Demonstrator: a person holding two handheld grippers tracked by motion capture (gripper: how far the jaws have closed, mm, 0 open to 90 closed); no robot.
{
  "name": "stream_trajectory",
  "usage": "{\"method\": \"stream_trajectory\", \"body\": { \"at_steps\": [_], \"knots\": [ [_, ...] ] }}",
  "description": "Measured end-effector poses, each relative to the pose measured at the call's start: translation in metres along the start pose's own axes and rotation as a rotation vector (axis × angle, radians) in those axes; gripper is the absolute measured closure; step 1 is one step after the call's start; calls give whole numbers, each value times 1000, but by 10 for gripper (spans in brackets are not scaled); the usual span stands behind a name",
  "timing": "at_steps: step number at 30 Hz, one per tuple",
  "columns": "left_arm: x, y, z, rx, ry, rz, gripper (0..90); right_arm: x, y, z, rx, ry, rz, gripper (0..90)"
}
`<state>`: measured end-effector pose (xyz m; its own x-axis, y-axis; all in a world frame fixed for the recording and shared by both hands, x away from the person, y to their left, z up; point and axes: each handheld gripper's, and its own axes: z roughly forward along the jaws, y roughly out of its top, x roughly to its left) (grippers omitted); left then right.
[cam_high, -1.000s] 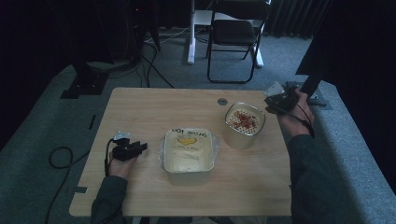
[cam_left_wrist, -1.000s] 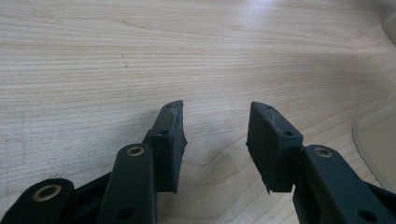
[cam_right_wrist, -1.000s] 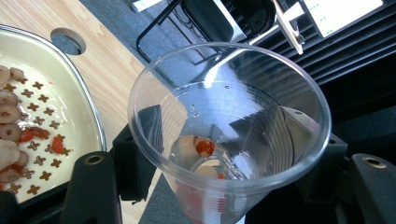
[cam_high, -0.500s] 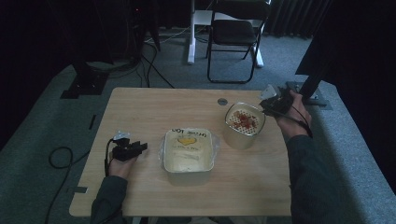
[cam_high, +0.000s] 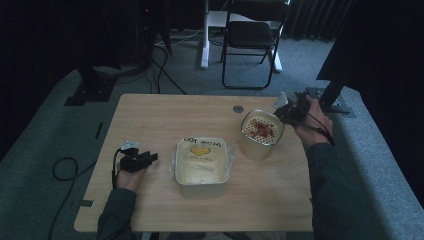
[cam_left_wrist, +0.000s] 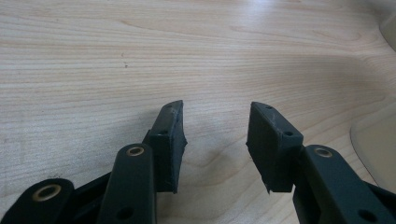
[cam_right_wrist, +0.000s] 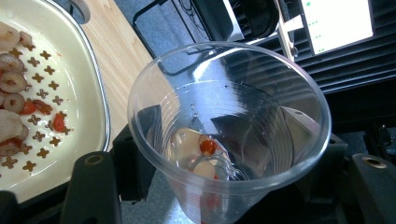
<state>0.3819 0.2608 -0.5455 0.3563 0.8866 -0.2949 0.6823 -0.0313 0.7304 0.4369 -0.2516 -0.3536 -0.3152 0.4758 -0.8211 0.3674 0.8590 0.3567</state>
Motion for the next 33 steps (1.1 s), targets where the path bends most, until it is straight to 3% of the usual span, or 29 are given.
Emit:
{"method": "stream_trajectory", "body": {
  "at_steps": [14, 33],
  "knots": [
    [0, 0, 0, 0, -1, -1, 566, 2, 6, -3, 24, -30, -81, 334],
    [0, 0, 0, -1, -2, -2, 566, 10, 17, -8, 69, -73, -266, 335]
  ]
}}
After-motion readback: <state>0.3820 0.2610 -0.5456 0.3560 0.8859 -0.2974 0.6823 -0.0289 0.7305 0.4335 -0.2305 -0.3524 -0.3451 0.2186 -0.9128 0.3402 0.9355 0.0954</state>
